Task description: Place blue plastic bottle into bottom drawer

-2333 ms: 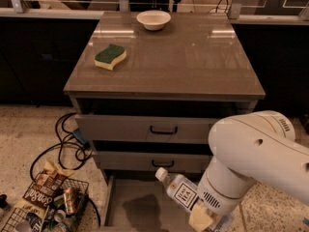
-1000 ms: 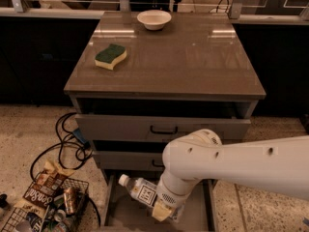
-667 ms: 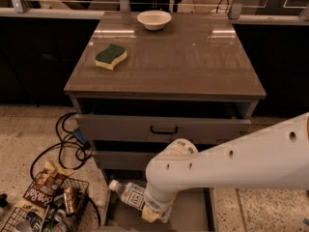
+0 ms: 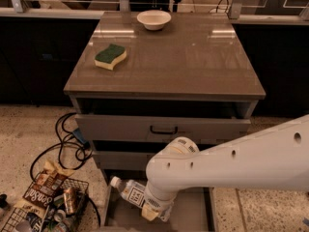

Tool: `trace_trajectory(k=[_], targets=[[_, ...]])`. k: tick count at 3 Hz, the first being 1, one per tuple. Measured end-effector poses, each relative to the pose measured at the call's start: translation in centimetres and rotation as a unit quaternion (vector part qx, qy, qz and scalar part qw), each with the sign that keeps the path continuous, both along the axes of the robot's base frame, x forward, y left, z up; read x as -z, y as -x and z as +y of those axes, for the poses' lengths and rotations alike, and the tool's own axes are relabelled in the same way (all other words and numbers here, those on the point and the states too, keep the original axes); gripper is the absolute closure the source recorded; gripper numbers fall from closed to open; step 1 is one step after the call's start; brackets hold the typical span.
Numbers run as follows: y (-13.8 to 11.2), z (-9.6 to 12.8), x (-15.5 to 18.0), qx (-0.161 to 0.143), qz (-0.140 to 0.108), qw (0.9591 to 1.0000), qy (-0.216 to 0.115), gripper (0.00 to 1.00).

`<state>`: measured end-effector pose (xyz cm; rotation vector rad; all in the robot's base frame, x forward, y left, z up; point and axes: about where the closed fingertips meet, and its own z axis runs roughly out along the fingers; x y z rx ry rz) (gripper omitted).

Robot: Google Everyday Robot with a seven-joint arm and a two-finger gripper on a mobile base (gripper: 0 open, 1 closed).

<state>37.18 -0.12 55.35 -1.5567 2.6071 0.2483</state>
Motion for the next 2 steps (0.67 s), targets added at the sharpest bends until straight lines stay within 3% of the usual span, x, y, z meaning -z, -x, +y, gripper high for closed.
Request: trace_trajectory(k=[1, 2], targets=[[-0.7, 0.2, 0.6, 0.000, -0.006, 0.9996, 0.026, 1.00], [-3.0, -0.3, 3.9, -0.001, -0.012, 0.9976, 0.069, 1.00]])
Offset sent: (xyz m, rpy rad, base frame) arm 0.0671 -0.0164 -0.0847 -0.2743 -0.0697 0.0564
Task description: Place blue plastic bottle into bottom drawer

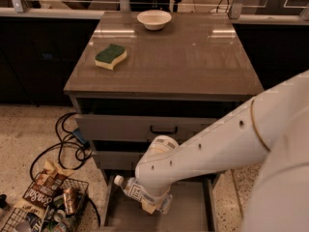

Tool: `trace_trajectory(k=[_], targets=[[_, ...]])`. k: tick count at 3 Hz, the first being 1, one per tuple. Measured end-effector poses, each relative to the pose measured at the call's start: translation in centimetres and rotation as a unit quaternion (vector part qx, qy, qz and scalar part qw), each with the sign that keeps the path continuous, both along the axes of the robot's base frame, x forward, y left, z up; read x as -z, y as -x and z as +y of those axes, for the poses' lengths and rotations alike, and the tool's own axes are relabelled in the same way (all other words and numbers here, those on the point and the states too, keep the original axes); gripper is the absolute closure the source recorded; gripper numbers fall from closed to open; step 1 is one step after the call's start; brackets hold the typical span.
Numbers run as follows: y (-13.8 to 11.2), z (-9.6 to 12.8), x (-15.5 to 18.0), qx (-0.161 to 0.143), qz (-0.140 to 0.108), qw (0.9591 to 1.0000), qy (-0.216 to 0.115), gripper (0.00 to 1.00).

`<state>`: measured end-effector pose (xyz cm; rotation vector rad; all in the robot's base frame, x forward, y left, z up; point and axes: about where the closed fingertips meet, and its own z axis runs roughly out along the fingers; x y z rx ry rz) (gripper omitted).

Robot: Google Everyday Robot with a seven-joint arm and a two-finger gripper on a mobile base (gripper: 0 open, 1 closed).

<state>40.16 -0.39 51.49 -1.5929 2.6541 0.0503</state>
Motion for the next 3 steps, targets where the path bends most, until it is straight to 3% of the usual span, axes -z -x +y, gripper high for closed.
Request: trace_trajectory(k=[1, 3], targets=[[-3.2, -2.7, 5.9, -0.025, -0.010, 0.9990, 0.035, 1.00], [-5.1, -4.5, 13.6, -0.080, -0.008, 0.9959, 0.040, 1.00]])
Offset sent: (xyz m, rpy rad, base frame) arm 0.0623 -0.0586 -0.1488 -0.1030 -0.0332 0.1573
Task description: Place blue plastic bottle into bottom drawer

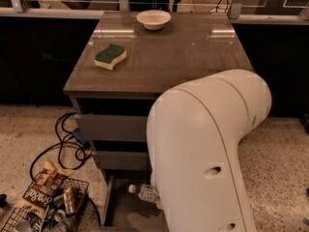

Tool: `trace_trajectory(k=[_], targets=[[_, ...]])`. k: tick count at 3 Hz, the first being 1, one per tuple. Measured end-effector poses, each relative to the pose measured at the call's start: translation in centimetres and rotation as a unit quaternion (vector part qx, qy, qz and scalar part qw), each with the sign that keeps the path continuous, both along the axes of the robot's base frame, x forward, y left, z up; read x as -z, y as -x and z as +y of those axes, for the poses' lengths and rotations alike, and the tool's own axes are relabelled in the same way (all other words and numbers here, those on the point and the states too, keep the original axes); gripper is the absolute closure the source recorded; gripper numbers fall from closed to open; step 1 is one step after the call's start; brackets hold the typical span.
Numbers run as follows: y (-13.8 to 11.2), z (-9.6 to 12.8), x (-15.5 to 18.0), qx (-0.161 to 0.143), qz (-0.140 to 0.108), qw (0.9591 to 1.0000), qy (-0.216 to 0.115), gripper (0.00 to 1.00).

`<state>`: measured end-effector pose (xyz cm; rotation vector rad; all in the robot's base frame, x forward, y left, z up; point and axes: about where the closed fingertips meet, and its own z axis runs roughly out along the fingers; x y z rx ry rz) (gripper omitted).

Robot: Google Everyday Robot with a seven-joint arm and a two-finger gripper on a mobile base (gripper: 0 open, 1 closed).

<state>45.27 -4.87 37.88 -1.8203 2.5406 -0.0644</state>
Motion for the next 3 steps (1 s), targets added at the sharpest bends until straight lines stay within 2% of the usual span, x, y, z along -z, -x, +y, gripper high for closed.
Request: trace_trajectory(k=[1, 2, 3], targets=[[-0.1, 0.0, 3.6, -0.015, 0.003, 0.9998, -0.015, 1.00], [-0.3, -0.1, 6.2, -0.009, 0.000, 0.9995, -0.031, 1.00], [1.0, 0.4, 11.9, 0.026, -0.001, 0.9978, -0.061, 1.00]])
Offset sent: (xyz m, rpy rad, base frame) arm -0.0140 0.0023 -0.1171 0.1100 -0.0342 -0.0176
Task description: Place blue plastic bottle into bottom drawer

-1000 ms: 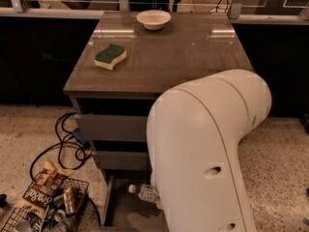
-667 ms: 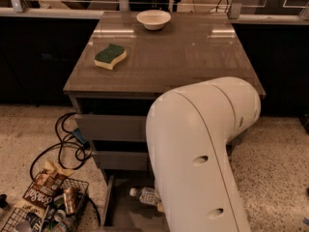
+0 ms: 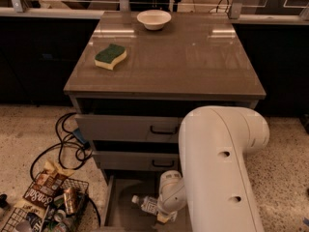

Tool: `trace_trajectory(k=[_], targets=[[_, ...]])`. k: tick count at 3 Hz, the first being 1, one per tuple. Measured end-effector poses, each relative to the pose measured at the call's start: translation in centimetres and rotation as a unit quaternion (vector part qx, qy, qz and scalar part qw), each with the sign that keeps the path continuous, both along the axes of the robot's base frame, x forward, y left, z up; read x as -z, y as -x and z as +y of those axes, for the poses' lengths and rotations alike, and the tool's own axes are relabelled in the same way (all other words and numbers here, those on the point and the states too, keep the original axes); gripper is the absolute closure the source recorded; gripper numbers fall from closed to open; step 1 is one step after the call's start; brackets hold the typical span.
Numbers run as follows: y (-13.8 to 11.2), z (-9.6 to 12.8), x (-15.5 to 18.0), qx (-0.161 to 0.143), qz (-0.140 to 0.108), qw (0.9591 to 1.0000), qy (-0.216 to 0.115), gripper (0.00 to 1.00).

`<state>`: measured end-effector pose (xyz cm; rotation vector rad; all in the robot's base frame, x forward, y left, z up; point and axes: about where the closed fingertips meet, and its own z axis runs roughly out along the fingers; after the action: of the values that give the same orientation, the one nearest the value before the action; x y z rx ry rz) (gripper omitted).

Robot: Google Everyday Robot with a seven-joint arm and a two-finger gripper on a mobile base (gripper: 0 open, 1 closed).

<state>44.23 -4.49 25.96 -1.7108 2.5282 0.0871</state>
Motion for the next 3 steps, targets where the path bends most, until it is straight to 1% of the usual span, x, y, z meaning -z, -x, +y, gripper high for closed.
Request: trace_trajectory(k=[1, 2, 3], targets=[[0.0, 0.0, 0.0, 0.000, 0.000, 1.0000, 0.000, 1.00], [-0.4, 0.5, 0.8, 0.000, -0.007, 1.0000, -0.004, 1.00], [-1.0, 1.0, 3.3, -0.009, -0.007, 0.9999, -0.005, 1.00]])
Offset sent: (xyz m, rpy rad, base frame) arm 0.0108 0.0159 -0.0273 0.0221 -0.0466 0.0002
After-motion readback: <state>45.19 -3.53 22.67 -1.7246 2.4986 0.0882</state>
